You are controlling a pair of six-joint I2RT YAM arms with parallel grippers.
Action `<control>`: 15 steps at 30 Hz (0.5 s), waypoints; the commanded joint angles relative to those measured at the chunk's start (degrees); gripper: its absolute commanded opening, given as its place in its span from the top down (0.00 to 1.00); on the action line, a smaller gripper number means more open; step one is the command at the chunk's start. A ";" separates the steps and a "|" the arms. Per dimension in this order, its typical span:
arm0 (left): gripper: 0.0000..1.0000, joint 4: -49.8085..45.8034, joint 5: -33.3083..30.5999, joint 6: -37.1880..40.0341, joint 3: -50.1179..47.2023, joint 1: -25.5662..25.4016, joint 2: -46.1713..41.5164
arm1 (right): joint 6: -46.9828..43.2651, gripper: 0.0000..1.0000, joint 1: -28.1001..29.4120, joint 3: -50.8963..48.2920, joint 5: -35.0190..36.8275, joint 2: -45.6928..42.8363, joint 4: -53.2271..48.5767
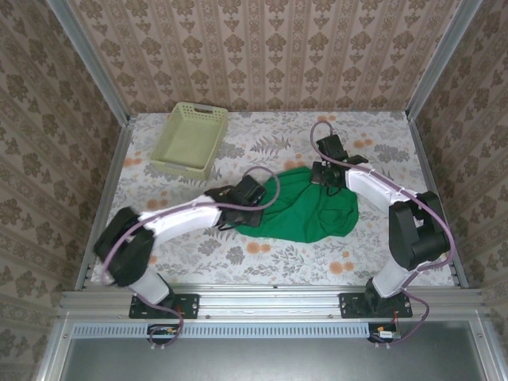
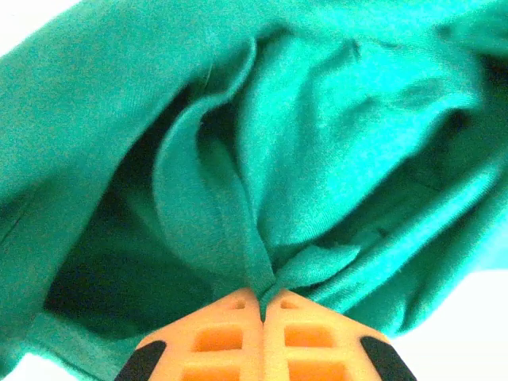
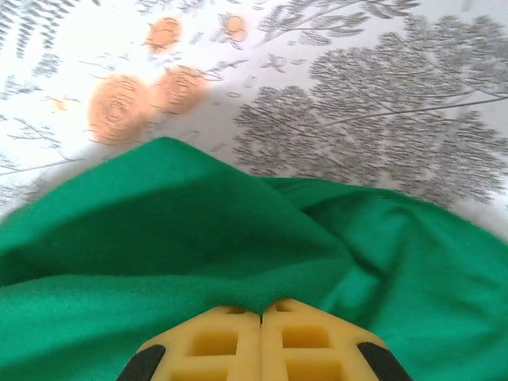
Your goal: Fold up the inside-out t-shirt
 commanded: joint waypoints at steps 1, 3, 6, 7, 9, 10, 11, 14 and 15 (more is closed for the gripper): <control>1.00 0.87 -5.92 -3.83 -8.80 -5.62 -11.69 | -5.80 0.97 5.92 -0.52 11.71 -2.77 -5.24; 1.00 5.18 -6.21 -6.95 -15.99 -8.02 -17.62 | -6.87 0.93 8.19 -0.51 14.28 -3.41 -7.42; 1.00 11.84 -3.08 -10.57 -24.53 -8.56 -21.60 | -7.14 0.78 11.23 -0.37 15.60 -5.36 -10.48; 1.00 12.67 -2.66 -11.14 -25.80 -8.52 -21.60 | -7.26 0.70 13.20 -0.20 16.83 -6.66 -11.97; 0.97 13.10 -2.12 -10.90 -26.45 -8.54 -20.36 | -7.32 0.58 18.81 0.11 20.33 -10.06 -14.63; 0.97 12.78 -2.45 -10.76 -26.28 -8.51 -19.56 | -6.78 0.55 21.93 0.40 20.95 -12.01 -15.80; 0.96 12.97 -2.64 -10.66 -26.27 -8.51 -19.00 | -6.22 0.54 24.57 0.59 19.96 -13.49 -16.34; 0.94 15.42 -2.57 -10.57 -26.60 -8.51 -17.49 | -1.45 0.52 30.55 -0.30 11.82 -16.71 -14.87; 0.94 16.42 -2.54 -10.71 -26.85 -8.52 -17.19 | 0.77 0.51 31.77 -0.96 8.90 -16.24 -13.76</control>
